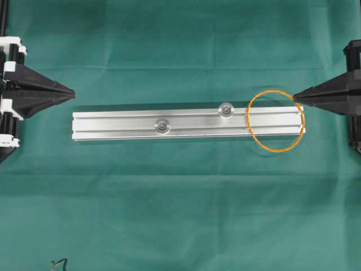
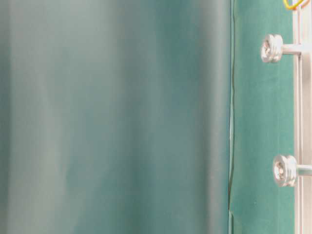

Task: Hook the rubber onto the shaft.
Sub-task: 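Move the right gripper above the orange rubber band at the rail's right end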

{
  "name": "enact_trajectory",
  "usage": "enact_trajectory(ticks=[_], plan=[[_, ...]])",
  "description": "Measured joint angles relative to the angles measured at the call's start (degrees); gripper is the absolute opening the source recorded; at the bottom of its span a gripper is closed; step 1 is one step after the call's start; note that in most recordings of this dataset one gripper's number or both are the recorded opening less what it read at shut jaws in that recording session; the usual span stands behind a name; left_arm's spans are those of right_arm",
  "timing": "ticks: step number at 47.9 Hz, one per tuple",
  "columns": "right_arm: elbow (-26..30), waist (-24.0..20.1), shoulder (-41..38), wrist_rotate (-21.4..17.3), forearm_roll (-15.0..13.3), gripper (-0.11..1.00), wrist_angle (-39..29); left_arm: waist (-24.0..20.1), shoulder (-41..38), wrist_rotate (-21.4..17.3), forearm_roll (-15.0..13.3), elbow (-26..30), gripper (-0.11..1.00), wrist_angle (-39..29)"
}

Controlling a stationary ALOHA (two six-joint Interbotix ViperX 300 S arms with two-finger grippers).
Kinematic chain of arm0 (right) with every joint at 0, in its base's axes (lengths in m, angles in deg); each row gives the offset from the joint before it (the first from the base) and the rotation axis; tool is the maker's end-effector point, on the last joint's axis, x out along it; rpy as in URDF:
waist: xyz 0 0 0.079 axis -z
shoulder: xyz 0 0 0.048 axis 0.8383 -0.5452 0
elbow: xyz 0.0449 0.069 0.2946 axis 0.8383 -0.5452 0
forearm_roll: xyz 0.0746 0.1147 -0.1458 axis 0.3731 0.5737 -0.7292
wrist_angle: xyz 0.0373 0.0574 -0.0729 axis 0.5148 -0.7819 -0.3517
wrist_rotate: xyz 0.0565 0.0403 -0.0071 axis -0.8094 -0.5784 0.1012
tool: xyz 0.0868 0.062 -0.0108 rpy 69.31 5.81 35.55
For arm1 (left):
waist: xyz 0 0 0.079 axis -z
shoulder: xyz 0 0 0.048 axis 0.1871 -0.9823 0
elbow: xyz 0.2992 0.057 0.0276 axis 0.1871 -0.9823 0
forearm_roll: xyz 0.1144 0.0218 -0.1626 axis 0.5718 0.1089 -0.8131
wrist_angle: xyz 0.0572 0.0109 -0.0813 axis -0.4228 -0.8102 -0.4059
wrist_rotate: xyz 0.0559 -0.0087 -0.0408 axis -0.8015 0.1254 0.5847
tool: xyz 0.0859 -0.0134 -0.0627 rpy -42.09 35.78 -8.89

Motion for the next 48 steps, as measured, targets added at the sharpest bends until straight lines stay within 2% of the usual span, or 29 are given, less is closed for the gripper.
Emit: enact_trajectory(ticks=[15, 22, 27, 48], plan=[[5.9, 0.0, -3.3, -0.4, 0.1, 0.02, -26.7, 0.0, -0.4, 1.1, 0.0, 6.8, 0.02, -29.7], [7.3, -0.1, -5.7, -0.5, 0.1, 0.02, -35.3, 0.0, -0.9, 1.8, 0.0, 8.6, 0.02, -37.5], [8.1, -0.1, -6.8, -0.4, 0.2, 0.02, -37.6, 0.0, -1.1, 1.8, 0.1, 9.2, 0.02, -39.8], [9.6, -0.1, -7.6, -0.5, 0.2, 0.02, -38.7, 0.0, -1.2, 2.0, 0.1, 9.4, 0.02, -40.2]])
